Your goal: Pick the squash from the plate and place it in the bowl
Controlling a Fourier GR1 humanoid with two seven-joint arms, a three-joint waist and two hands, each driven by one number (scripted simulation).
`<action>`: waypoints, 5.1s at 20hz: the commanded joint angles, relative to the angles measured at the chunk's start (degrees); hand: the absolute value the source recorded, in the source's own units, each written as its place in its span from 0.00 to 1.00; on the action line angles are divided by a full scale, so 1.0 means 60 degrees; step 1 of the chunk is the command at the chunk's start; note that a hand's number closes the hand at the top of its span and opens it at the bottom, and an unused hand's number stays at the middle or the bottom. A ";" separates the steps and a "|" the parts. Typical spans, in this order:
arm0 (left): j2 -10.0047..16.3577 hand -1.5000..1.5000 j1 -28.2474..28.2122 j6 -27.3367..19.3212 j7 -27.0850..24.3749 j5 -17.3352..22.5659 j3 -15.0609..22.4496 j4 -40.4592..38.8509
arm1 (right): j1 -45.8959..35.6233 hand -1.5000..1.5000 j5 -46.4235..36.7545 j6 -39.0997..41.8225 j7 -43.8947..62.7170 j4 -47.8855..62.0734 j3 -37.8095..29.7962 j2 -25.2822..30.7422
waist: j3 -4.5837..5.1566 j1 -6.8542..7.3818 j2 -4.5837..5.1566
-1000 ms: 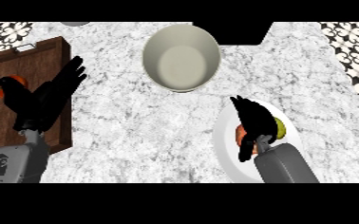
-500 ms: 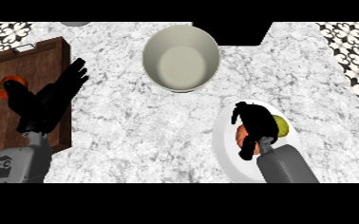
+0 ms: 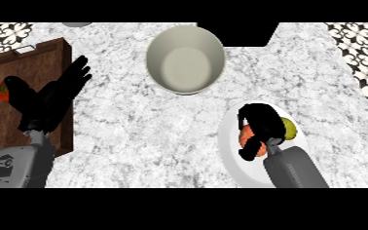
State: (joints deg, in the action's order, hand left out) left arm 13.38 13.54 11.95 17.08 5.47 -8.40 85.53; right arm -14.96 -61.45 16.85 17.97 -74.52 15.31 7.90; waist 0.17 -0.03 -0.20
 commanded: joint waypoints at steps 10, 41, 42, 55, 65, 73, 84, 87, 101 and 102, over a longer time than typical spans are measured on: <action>0.0078 0.50 0.0275 0.0234 0.0000 0.0080 -0.0004 -0.0027 | -0.2649 1.00 0.1280 0.0024 -0.7035 0.3782 -0.1963 0.4168 | -0.0051 0.0297 0.0162; -0.0075 0.50 -0.0258 0.0154 -0.0170 -0.0222 -0.0017 0.0056 | -0.5949 1.00 0.4831 0.5608 -0.3427 -0.1182 -0.4136 0.3218 | -0.0020 0.0036 0.0012; 0.0038 0.50 -0.0283 0.0200 -0.0087 0.0054 -0.0304 0.0158 | -0.5996 1.00 0.4940 0.5695 -0.2858 -0.1699 -0.4066 0.2822 | -0.0020 0.0024 -0.0003; -0.0456 0.50 -0.0380 -0.0097 -0.0196 -0.0472 0.0247 0.0189 | -0.8275 1.00 0.4318 0.3544 -0.0345 -0.0419 -0.3208 -0.0068 | -0.0019 0.0177 0.0045; -0.0063 0.50 -0.0018 0.0212 0.0154 -0.0016 -0.0174 0.0203 | -0.8684 1.00 0.2622 0.0203 -0.1944 0.3841 -0.2693 -0.0795 | -0.0024 0.0299 0.0112; -0.0296 0.50 0.0319 0.0201 0.0161 -0.0293 0.0314 0.0241 | -1.0235 1.00 0.2745 -0.0908 -0.3233 0.7581 -0.3459 -0.1137 | -0.0019 0.0707 0.0293; -0.0310 0.50 0.0680 0.0488 -0.0200 -0.0169 0.0347 -0.0151 | -1.0283 0.00 0.4687 -0.1560 -0.3313 0.9894 -0.4788 -0.1314 | -0.0018 0.1203 0.0470; -0.0532 0.50 0.0807 0.0293 -0.0058 -0.0391 0.0622 -0.0095 | -1.0517 0.00 0.5047 -0.2004 -0.3864 1.0056 -0.4957 -0.1315 | -0.0023 0.1337 0.0489; -0.0332 0.50 0.1030 0.0190 0.0293 -0.0193 0.0223 -0.0227 | -1.0440 0.00 0.5473 -0.4184 -0.5369 1.0215 -0.5742 -0.0563 | -0.0033 0.0878 0.0385; -0.0255 0.50 0.0847 0.0273 0.0012 -0.0296 0.0251 -0.0216 | -1.0514 0.00 0.5534 -0.4074 -0.5379 1.0224 -0.5845 -0.0191 | -0.0030 0.0897 0.0401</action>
State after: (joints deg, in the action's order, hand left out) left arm 11.07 19.11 13.52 17.08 3.69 -6.29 83.82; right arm -78.26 -29.36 -6.24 -12.59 -13.30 -17.88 3.13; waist 0.02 5.99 2.39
